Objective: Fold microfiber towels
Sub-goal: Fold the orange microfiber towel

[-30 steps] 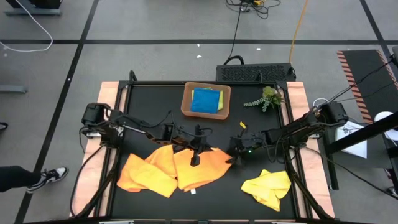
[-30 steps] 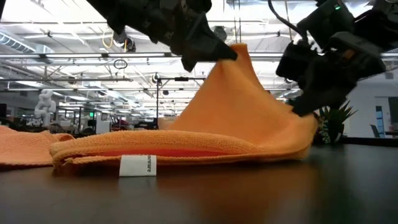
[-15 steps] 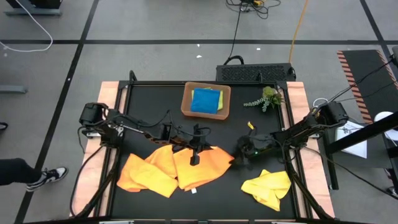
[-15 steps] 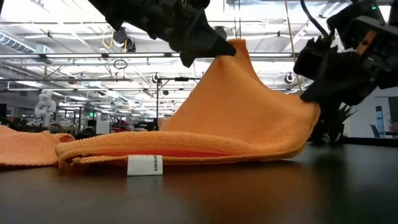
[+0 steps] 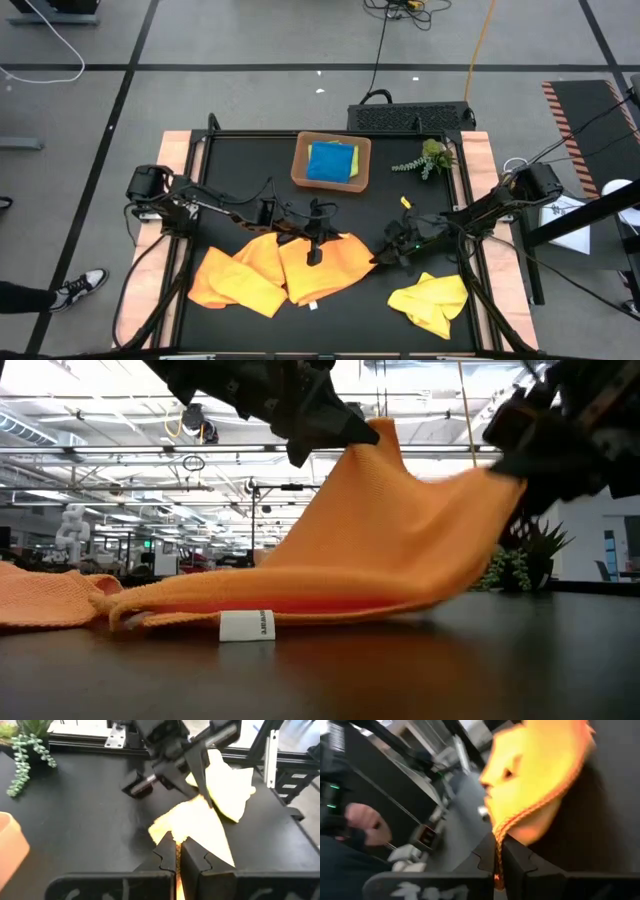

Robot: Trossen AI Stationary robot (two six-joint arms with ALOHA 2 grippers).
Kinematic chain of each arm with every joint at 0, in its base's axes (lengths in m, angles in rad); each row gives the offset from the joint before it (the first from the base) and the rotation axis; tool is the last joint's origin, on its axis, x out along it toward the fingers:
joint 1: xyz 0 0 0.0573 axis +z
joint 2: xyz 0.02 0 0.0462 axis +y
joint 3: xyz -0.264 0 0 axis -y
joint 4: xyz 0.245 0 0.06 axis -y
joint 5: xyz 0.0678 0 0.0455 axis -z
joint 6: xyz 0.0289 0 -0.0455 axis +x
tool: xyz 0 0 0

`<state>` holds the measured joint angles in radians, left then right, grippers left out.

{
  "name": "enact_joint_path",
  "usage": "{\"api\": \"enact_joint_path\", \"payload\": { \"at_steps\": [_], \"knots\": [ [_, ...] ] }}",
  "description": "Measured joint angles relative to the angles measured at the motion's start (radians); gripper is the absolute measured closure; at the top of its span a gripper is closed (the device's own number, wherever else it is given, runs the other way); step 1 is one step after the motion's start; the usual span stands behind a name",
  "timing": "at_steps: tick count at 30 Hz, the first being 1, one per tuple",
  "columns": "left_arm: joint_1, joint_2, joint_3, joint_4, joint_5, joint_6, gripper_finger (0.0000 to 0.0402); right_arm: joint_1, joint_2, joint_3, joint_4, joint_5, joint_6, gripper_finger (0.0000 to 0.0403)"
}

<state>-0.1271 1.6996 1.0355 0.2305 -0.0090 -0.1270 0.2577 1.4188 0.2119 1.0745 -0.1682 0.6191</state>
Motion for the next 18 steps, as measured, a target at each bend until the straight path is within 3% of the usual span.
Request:
{"api": "enact_joint_path", "payload": {
  "at_steps": [7,18],
  "knots": [
    [-0.043,-0.017,0.000,-0.028,-0.072,-0.107,0.0399,0.027,-0.173,0.000,-0.085,-0.005,-0.018,0.0400],
    [0.011,-0.018,0.000,-0.089,-0.222,-0.197,0.0399,-0.022,-0.540,0.000,-0.677,0.225,-0.005,0.0402]
  ]
}}
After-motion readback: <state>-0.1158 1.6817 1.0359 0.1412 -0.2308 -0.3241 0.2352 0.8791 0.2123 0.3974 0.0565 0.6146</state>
